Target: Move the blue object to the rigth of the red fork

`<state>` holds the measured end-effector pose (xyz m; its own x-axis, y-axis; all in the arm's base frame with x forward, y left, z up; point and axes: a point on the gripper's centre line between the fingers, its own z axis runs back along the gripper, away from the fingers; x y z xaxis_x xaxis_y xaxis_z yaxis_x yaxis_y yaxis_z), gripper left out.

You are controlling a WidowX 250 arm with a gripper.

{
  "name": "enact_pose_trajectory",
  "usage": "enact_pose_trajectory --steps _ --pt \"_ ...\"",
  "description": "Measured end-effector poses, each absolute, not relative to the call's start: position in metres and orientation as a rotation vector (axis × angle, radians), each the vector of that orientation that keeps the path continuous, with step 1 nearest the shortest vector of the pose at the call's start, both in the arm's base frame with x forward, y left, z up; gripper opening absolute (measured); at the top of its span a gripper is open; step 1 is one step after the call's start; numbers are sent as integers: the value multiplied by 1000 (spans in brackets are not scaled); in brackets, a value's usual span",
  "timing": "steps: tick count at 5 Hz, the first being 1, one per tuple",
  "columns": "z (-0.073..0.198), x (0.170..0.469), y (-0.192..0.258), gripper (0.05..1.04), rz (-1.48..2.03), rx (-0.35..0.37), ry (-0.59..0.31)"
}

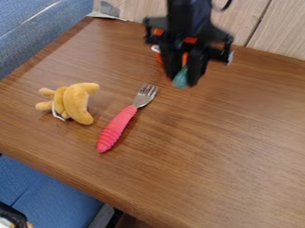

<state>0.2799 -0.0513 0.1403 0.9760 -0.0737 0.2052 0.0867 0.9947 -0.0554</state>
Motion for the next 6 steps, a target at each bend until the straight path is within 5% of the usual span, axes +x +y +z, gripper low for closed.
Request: enact_pose_trajectory --steps 4,5,6 --pt "91 229 -20 362 -283 -19 -57" --pt "85 227 -17 427 -294 5 -49" --pt "86 227 -20 738 -303 56 -50"
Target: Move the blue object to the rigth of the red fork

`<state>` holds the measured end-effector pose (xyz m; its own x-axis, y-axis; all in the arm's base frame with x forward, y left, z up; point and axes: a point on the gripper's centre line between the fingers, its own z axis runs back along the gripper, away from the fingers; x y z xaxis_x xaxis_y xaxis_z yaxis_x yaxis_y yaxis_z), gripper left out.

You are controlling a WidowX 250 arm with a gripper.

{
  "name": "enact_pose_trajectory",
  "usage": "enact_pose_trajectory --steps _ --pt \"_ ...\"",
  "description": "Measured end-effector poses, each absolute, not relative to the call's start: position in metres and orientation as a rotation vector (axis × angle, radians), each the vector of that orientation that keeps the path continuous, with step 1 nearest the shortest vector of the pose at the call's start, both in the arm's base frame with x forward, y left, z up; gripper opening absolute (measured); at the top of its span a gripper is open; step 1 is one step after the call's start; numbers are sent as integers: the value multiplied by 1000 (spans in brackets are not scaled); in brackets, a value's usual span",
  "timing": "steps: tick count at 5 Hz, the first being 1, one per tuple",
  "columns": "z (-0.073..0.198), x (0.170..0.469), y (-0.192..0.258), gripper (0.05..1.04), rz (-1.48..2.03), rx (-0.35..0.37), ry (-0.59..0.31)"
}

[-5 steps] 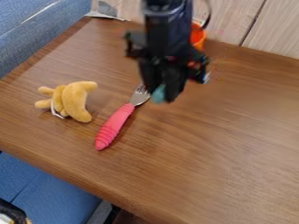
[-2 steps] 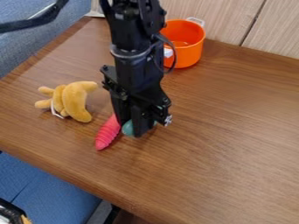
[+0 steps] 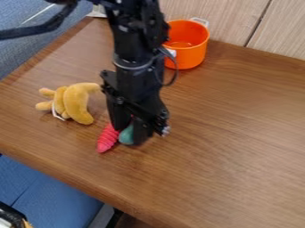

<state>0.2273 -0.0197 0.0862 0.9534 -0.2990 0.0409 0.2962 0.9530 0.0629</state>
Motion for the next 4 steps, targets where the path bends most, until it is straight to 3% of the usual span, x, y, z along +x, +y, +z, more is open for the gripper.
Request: enact_pose_trajectory --steps 1,4 --pt "93 233 -21 984 -299 65 -74" --pt "131 258 -30 1001 -302 39 -163"
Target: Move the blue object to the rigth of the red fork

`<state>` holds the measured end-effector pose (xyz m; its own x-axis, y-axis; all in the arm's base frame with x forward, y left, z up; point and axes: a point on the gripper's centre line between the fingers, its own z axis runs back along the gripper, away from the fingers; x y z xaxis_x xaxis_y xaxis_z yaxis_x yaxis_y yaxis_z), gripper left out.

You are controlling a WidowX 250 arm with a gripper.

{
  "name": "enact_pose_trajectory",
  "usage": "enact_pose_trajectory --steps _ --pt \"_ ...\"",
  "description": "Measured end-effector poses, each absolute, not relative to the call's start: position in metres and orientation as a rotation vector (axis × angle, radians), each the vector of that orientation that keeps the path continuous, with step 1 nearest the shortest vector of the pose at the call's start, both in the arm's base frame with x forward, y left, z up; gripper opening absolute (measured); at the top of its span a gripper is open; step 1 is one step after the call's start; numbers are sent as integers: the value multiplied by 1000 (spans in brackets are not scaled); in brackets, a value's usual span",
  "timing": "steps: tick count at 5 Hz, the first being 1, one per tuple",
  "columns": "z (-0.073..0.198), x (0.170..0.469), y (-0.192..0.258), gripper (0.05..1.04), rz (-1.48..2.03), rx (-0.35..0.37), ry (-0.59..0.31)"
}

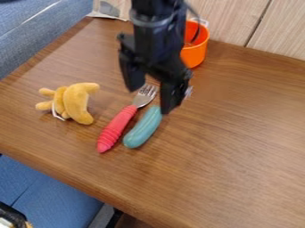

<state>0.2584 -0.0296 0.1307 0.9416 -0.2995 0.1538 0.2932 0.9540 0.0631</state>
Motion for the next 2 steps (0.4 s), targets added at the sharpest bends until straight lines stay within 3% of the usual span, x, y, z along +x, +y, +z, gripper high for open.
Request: enact_pose_trajectory --steps 2 --pt "131 258 -28 1001 -298 40 -155"
